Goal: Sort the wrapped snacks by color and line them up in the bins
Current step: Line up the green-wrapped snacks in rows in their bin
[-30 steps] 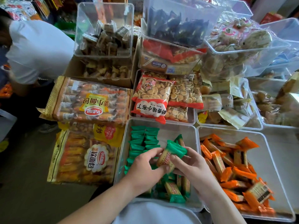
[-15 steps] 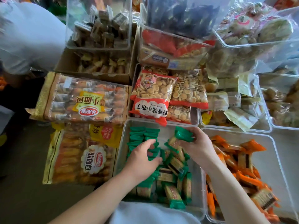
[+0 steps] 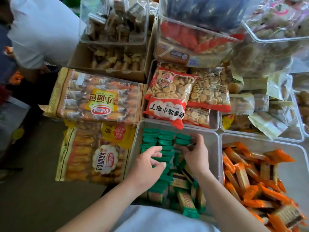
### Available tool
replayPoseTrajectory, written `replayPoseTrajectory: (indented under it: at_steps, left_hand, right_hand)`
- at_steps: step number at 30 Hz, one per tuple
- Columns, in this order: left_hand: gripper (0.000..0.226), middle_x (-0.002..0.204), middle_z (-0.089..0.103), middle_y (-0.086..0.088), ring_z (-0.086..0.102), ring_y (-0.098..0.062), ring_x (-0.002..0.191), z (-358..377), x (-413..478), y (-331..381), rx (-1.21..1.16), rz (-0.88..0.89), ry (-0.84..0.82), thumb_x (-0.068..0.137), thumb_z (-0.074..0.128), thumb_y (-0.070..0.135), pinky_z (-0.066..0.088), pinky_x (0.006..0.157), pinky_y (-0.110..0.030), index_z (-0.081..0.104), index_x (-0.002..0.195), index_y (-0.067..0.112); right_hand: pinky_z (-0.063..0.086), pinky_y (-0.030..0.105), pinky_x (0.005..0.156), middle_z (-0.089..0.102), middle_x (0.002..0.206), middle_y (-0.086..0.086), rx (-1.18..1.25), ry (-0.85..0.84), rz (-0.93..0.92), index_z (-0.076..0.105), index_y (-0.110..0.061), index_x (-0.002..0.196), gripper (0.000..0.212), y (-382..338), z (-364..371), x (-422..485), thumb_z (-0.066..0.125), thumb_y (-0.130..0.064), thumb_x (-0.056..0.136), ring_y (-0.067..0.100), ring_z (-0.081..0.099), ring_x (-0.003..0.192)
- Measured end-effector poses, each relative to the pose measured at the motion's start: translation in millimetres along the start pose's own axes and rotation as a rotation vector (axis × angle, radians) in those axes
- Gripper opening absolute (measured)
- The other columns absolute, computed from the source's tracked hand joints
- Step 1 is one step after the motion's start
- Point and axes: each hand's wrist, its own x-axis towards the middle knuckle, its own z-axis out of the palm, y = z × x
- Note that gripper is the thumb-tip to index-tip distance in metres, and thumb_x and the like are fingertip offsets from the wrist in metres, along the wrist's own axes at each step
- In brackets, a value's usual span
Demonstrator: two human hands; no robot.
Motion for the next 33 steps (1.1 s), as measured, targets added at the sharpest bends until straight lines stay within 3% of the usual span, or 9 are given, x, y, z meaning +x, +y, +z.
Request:
replayPoseTrajectory:
  at_steps: [3, 5, 7, 9, 14, 19, 25, 29, 33]
  left_hand:
    - [0.049, 0.125, 0.061, 0.025, 0.064, 0.01, 0.1, 1.6, -0.3, -1.3, 0.008, 0.014, 0.014, 0.098, 0.069, 0.028, 0.05, 0.083, -0.012, 0.054, 0.143, 0.038]
    - [0.044, 0.122, 0.061, 0.027, 0.063, 0.011, 0.099, 5.4, -2.4, -2.7, 0.025, 0.022, 0.017, 0.098, 0.068, 0.029, 0.048, 0.081, -0.01, 0.056, 0.14, 0.039]
    - [0.038, 0.119, 0.063, 0.027, 0.062, 0.013, 0.099, 11.6, -5.8, -3.8, 0.045, 0.03, 0.0, 0.099, 0.068, 0.03, 0.047, 0.08, -0.008, 0.058, 0.134, 0.041]
    - [0.033, 0.116, 0.065, 0.026, 0.061, 0.015, 0.099, 17.0, -8.7, -4.2, 0.044, 0.032, -0.02, 0.098, 0.068, 0.029, 0.048, 0.082, -0.009, 0.06, 0.127, 0.043]
    - [0.029, 0.111, 0.068, 0.021, 0.064, 0.009, 0.094, 18.8, -9.3, -7.7, 0.017, 0.028, -0.005, 0.098, 0.069, 0.023, 0.054, 0.086, -0.012, 0.063, 0.119, 0.041]
    - [0.028, 0.11, 0.07, 0.019, 0.066, 0.005, 0.094, 13.0, -10.3, -13.2, 0.004, 0.027, 0.021, 0.097, 0.07, 0.021, 0.054, 0.085, -0.012, 0.069, 0.123, 0.031]
    - [0.027, 0.11, 0.071, 0.018, 0.067, 0.004, 0.093, 15.4, -13.5, -14.6, -0.006, 0.03, 0.016, 0.097, 0.07, 0.022, 0.056, 0.089, -0.016, 0.069, 0.123, 0.031]
    - [0.027, 0.112, 0.069, 0.02, 0.065, 0.006, 0.095, 14.7, -17.5, -16.4, 0.006, 0.039, 0.017, 0.098, 0.069, 0.024, 0.058, 0.09, -0.019, 0.068, 0.124, 0.033]
    - [0.026, 0.112, 0.069, 0.02, 0.064, 0.006, 0.096, 14.1, -20.3, -18.7, 0.006, 0.051, 0.033, 0.099, 0.068, 0.025, 0.057, 0.09, -0.018, 0.069, 0.123, 0.034]
  right_hand:
    - [0.059, 0.032, 0.08, 0.062, 0.122, -0.004, 0.077, 0.078, 0.046, 0.052, -0.022, 0.128, 0.047, 0.3, -9.2, -9.6, 0.078, -0.01, 0.09, 0.014, 0.067, 0.102]
    - [0.058, 0.032, 0.081, 0.066, 0.112, -0.003, -0.011, 0.089, -0.006, 0.06, -0.02, 0.118, 0.033, 4.7, -19.6, -18.1, 0.076, -0.01, 0.091, 0.014, 0.067, 0.097]
    - [0.056, 0.031, 0.08, 0.069, 0.101, -0.003, -0.147, 0.042, -0.095, 0.07, -0.019, 0.104, 0.018, 11.0, -27.4, -28.1, 0.074, -0.009, 0.09, 0.016, 0.067, 0.091]
    - [0.058, 0.034, 0.08, 0.072, 0.101, -0.003, -0.27, -0.055, -0.147, 0.074, -0.019, 0.102, 0.014, 16.5, -28.6, -34.0, 0.072, -0.012, 0.09, 0.019, 0.068, 0.092]
    - [0.053, 0.033, 0.086, 0.068, 0.128, -0.001, -0.596, -0.395, -0.205, 0.066, -0.024, 0.13, 0.034, 13.1, -17.2, -9.0, 0.057, -0.038, 0.101, 0.025, 0.064, 0.114]
    - [0.05, 0.032, 0.075, 0.069, 0.122, 0.002, -0.922, -0.629, -0.175, 0.053, -0.036, 0.143, 0.044, 2.9, -14.4, 19.0, 0.053, -0.04, 0.1, 0.027, 0.065, 0.1]
    - [0.051, 0.032, 0.086, 0.067, 0.132, -0.002, -1.151, -0.667, -0.262, 0.047, -0.039, 0.149, 0.054, -1.1, -10.1, 11.4, 0.055, -0.051, 0.097, 0.026, 0.065, 0.116]
    - [0.055, 0.033, 0.092, 0.061, 0.137, -0.006, -1.188, -0.815, -0.2, 0.049, -0.038, 0.148, 0.061, -7.8, -9.6, 7.3, 0.06, -0.056, 0.091, 0.024, 0.063, 0.118]
    - [0.056, 0.033, 0.081, 0.063, 0.129, -0.003, -1.262, -0.786, -0.264, 0.052, -0.031, 0.142, 0.054, -16.3, -11.3, 0.4, 0.065, -0.04, 0.091, 0.025, 0.066, 0.111]
